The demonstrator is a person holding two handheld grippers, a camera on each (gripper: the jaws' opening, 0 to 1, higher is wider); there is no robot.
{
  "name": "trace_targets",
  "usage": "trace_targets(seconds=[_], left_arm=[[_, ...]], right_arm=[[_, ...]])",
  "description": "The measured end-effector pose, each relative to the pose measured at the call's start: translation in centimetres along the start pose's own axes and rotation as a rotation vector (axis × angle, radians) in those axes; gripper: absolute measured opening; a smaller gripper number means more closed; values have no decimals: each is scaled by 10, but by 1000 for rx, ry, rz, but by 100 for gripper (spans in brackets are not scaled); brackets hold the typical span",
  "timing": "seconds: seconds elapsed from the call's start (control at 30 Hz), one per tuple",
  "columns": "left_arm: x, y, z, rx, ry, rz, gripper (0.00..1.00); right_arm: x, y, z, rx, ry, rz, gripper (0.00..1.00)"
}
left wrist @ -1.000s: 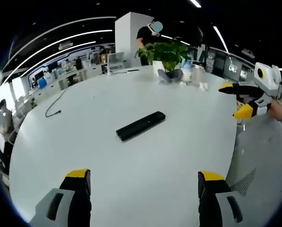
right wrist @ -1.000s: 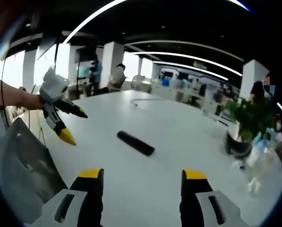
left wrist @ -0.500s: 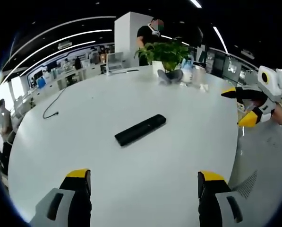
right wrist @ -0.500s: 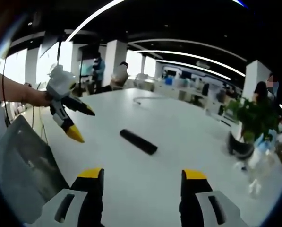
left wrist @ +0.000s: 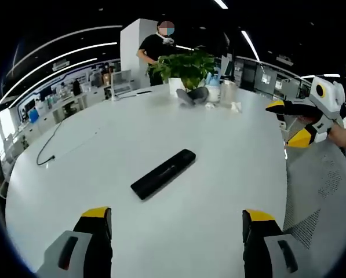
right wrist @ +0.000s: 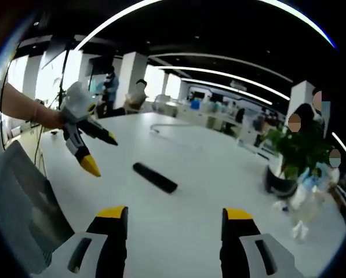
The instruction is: Press the specified remote control buttons in sequence, fully releasing each button before pressing the next.
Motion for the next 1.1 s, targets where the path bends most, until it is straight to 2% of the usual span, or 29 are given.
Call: trace_targets(seconds=[0.23,0.37,0.5,0.67,0.9,1.1], left_arm=[[-11,-5,8,42,-41,-6,98],[-21,-5,16,55,-27,-23,98],[-29,-7,29,48,29,-36,97],[-37,-6,34,41,113,-64,97],[-49,-11,32,-2,101,-34,97],[-66,-13,24,-13,118,-46,96]], right_arm=[[4,0,-7,54,9,29,65],[6,-1,-9,59,-7,42,65],[8,-3,-1,18,2,59,65],[11,-5,7,-28,23,72,65],[11,-3,6,-33,32,67,65],[9,-1,10,-57,61,53,65]])
Point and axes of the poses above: the point that each gripper's makers call its tool centre point, and the gripper's own axes: y roughly backward along the fingers, z roughly to its left, x roughly out of its underside, the point moved 3 cm from there along y, roughly backward along the fingers, and after that the axes turned 8 degrees about x, right-handed, at the moved point
